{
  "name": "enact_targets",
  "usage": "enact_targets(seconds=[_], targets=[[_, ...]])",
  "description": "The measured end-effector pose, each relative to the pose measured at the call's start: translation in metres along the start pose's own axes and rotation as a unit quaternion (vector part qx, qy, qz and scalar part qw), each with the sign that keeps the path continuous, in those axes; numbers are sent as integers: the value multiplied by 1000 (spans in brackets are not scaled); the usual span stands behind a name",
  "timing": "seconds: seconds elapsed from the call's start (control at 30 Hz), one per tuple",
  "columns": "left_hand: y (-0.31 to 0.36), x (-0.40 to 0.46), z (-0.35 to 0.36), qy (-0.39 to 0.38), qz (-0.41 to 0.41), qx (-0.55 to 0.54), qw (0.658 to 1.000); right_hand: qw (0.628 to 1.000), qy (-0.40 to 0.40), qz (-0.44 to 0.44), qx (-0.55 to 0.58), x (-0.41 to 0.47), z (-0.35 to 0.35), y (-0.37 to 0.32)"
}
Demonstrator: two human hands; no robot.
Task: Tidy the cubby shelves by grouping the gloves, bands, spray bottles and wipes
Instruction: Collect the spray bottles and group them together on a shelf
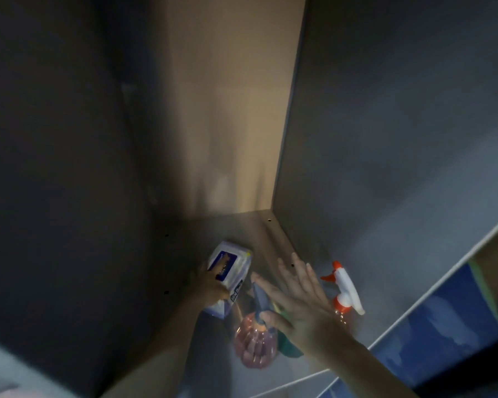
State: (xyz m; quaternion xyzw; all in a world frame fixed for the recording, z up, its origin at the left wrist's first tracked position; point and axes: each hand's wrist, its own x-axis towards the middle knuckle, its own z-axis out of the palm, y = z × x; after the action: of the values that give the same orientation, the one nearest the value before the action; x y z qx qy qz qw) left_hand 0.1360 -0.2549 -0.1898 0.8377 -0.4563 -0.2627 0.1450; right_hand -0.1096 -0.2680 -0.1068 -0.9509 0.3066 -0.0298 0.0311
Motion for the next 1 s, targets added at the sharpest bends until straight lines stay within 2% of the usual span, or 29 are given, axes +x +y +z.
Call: enact_targets(seconds=[0.1,0.23,0.3,0.4,0.47,0.5,0.57,0.63,0.67,0.7,0.73,0.77,0.83,0.9,0.93,0.97,1.0], targets=[[-12,-37,4,4,-67,-125,990,999,-31,11,1,3,-5,-3],[-29,-85,13,1,-88,-145,986,999,-34,7,-1,2,-11,-5],[-33,-106,20,-2,-100,-113,989,1000,-26,2,-1,1,-14,-7],[-30,-136,39,-12,-99,23,995,999,-37,11,2,1,-17,-10],[-25,-151,51,-18,-112,63,992,999,-33,14,3,1,-22,-14],[-24,-157,55,-13,-122,62,991,1000,-3,5,1,0,-24,-18],[-22,-164,59,30,-123,60,990,990,129,-32,43,-10,-23,-32],[-21,-167,58,74,-106,54,990,957,248,-41,141,-30,-6,-48],[-21,-167,56,84,-100,44,990,950,244,-18,195,-41,6,-58],[-21,-167,53,87,-97,33,991,944,195,26,265,-50,17,-69],[-21,-168,49,88,-100,18,991,925,113,91,351,-57,25,-80],[-21,-169,44,85,-108,-4,990,884,31,151,441,-61,33,-89],[-18,-180,36,77,-117,-64,988,788,-84,254,554,-57,41,-99],[-15,-201,30,82,-109,-112,984,711,-145,301,618,-50,40,-110],[-14,-214,27,88,-102,-137,981,679,-146,302,653,-47,39,-116],[-13,-227,24,91,-91,-159,979,652,-155,306,676,-43,35,-123],[-10,-240,21,93,-77,-177,977,642,-148,288,695,-43,37,-124]])
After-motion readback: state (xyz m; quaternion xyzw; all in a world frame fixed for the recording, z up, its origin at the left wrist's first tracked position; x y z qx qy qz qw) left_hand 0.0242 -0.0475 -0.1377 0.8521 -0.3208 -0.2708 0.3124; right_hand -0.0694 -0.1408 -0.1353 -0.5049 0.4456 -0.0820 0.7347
